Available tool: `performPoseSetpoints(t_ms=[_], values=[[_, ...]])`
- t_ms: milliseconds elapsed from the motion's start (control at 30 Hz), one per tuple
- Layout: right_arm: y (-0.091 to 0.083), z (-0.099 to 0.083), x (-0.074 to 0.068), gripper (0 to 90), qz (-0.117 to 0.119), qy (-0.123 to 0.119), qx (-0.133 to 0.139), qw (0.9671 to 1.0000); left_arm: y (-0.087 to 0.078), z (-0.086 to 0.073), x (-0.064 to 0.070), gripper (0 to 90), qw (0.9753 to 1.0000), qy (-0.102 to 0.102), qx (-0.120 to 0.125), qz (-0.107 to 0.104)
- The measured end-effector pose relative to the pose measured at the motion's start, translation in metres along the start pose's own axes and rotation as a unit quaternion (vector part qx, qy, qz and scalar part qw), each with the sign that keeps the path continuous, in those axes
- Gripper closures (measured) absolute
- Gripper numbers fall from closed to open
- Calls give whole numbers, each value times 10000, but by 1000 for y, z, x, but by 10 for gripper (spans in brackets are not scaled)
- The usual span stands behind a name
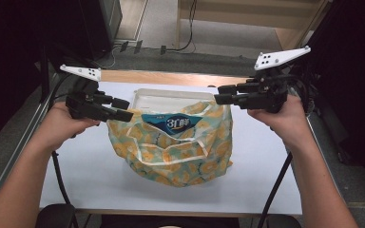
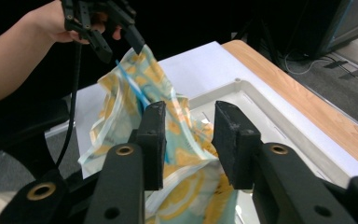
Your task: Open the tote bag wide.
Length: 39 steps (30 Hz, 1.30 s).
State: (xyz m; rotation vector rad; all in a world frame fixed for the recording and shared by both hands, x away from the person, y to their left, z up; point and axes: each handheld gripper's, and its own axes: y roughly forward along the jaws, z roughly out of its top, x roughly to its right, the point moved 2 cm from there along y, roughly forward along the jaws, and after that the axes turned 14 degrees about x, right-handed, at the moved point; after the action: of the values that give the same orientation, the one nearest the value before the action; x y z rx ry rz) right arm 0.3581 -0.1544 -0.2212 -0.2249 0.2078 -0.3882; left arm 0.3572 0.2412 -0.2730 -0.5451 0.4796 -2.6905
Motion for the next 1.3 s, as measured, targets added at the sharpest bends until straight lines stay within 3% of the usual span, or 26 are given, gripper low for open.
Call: performPoseSetpoints(t_ms=[200,367,700,767,800,867,1000,1100,1300], values=[[-6,-16,-2,520,-32,-234,-128,9996,2,-9,-3,353,10000,40,41,-41],[-11,-29,-3,456,14,-168,-161,9997,6,-18,-2,320,9998,25,5,-182],[-15,-54,-11,458,43,-247,-352,9991,18,-32,4,329,9987,304,-309,-258],[-17,-58,-12,486,50,-258,-364,9990,20,-35,3,383,9988,302,-328,-180],[-18,-63,-12,540,76,-225,-367,9990,21,-36,2,472,9989,241,-362,-148],[-18,-64,-12,573,78,-218,-372,9990,24,-41,2,522,9985,189,-442,-245],[-18,-73,-14,785,74,-137,-405,9991,29,-47,8,677,9974,254,-606,-280],[-16,-80,-18,897,22,-7,-484,9988,30,-48,11,855,9977,204,-592,-252],[-19,-89,-21,900,-10,-57,-423,9991,27,-56,13,898,9984,97,-357,-418]])
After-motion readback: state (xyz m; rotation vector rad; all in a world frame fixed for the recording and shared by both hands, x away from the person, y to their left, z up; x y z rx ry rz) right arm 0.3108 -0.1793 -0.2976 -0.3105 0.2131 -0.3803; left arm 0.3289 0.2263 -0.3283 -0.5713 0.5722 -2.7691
